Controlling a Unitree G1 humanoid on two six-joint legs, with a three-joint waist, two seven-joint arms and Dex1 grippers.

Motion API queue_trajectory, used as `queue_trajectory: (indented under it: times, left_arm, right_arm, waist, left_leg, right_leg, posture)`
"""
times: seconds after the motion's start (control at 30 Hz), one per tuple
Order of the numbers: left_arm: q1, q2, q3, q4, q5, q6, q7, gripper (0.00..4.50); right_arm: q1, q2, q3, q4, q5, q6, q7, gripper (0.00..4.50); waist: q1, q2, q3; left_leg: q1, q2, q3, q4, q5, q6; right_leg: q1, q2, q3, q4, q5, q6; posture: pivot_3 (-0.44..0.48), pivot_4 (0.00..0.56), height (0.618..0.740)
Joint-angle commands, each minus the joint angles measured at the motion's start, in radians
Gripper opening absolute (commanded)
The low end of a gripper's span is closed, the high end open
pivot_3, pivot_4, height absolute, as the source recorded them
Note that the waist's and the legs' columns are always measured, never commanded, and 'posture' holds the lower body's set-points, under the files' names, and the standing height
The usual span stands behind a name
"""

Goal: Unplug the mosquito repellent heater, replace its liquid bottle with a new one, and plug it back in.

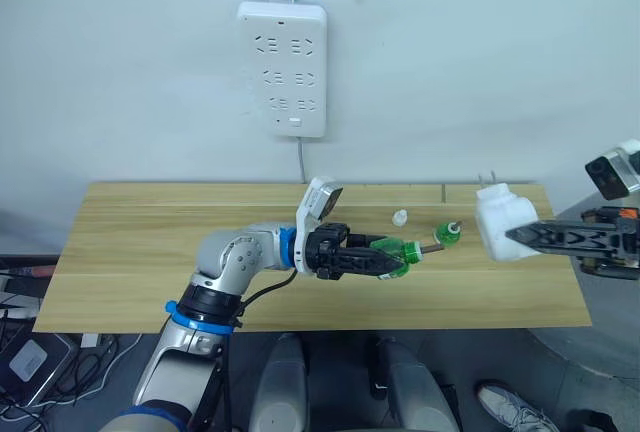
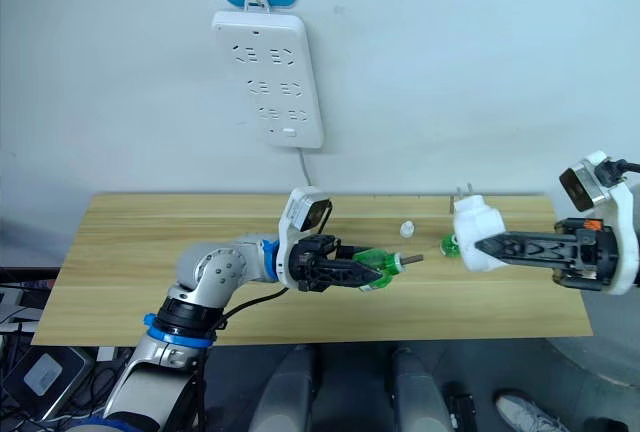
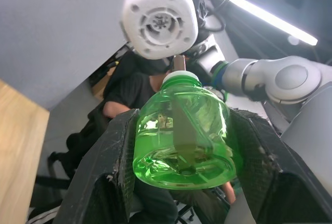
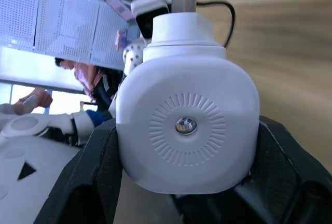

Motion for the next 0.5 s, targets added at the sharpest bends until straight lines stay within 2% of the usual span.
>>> queue_trajectory:
  times: [0.03, 0.27, 0.5]
  left_arm:
    - [-0.008, -0.013, -0.016, -0.007, -0.015, -0.006, -0.012, 2.26]
    - [-0.015, -0.021, -0.017, 0.008, -0.007, -0.022, -0.009, 2.26]
    - [-0.023, -0.032, -0.013, 0.016, -0.006, -0.022, 0.0, 2.26]
  right_arm:
    - [-0.011, 0.026, -0.009, -0.052, 0.034, -0.05, -0.046, 2.97]
    - [-0.027, 0.023, 0.015, -0.096, 0.034, -0.059, -0.019, 2.97]
    - [0.017, 0.007, 0.023, -0.142, 0.034, -0.079, -0.002, 2.97]
  waist:
    - [-0.002, 0.0, 0.0]
    - [-0.011, 0.0, 0.0]
    - [-0.011, 0.0, 0.0]
  left_leg:
    - [0.0, 0.0, 0.0, 0.0, 0.0, 0.0]
    - [0.0, 0.001, -0.001, 0.0, 0.0, 0.0]
    - [0.0, 0.001, 0.0, 0.0, 0.0, 0.0]
  right_leg:
    - [0.0, 0.0, 0.0, 0.0, 0.0, 0.0]
    - [0.0, 0.0, -0.001, 0.001, 0.0, 0.0]
    - [0.0, 0.0, 0.0, 0.0, 0.0, 0.0]
  posture:
    - [0.132, 0.327, 0.74]
    - [0.133, 0.329, 0.74]
    - [0.137, 0.331, 0.74]
